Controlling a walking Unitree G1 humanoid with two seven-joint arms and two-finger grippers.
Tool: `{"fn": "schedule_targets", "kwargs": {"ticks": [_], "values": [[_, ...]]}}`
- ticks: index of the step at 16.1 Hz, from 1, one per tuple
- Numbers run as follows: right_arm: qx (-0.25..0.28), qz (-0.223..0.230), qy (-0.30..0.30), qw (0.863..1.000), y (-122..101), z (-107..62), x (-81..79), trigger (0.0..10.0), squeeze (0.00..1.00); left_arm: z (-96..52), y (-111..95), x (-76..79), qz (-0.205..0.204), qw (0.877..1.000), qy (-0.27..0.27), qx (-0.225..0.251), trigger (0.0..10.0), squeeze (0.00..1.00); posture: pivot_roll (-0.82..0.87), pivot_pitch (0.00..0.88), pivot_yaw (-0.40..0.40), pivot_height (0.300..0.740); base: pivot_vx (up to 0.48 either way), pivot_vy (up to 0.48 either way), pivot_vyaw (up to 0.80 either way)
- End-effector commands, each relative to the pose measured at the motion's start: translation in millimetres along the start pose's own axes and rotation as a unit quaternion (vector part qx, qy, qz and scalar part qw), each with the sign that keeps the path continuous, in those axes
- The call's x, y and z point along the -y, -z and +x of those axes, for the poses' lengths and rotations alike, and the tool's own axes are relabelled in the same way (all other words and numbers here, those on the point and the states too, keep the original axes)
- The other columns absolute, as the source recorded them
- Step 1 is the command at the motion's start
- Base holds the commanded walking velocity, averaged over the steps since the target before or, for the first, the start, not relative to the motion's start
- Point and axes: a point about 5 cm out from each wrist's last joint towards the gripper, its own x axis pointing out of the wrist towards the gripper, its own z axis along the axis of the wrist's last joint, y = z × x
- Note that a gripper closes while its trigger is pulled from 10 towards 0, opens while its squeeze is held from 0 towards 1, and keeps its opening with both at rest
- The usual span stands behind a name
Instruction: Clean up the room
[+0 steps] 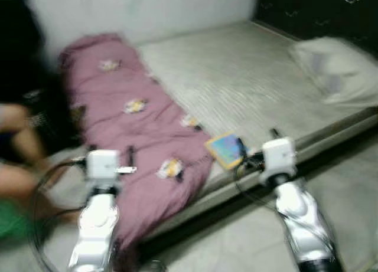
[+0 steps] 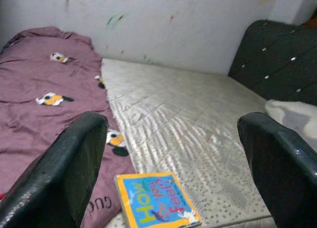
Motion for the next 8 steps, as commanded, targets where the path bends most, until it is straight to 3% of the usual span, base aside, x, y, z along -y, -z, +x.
{"fn": "schedule_targets", "kwargs": {"ticks": [1,3,5,6,8], "values": [[0.008,0.03,-0.008,0.999,-5.5,3.1,-4.7,10.0,0.0,0.0,-1.6,-7.4,0.0,1.0,-0.003,0.001,10.0,0.0,-0.04,0.0,-0.001,0.74,0.0,0.0,0.8],[-0.012,0.104,0.005,0.994,-1.8,1.8,-5.9,10.0,0.0,-1.9,1.0,-6.0,-0.035,0.999,0.002,-0.009,10.0,0.0,-0.04,0.0,-0.001,0.74,0.0,0.0,0.8],[-0.031,0.198,0.031,0.979,1.8,2.0,-2.8,10.0,0.0,-3.4,-0.7,-3.8,-0.065,0.998,0.008,-0.007,10.0,0.0,-0.04,0.0,-0.003,0.74,0.0,0.0,0.61],[-0.031,0.229,0.041,0.972,1.8,2.8,-0.3,10.0,0.0,-2.9,-2.7,-2.1,-0.07,0.998,0.01,-0.004,10.0,0.0,-0.04,0.0,-0.002,0.74,0.0,0.0,0.0],[-0.024,0.236,0.032,0.971,-0.2,4.3,0.2,10.0,0.0,-1.4,-4.1,-0.8,-0.077,0.997,0.011,-0.002,10.0,0.0,-0.04,0.0,-0.001,0.74,0.0,0.0,0.0]]}}
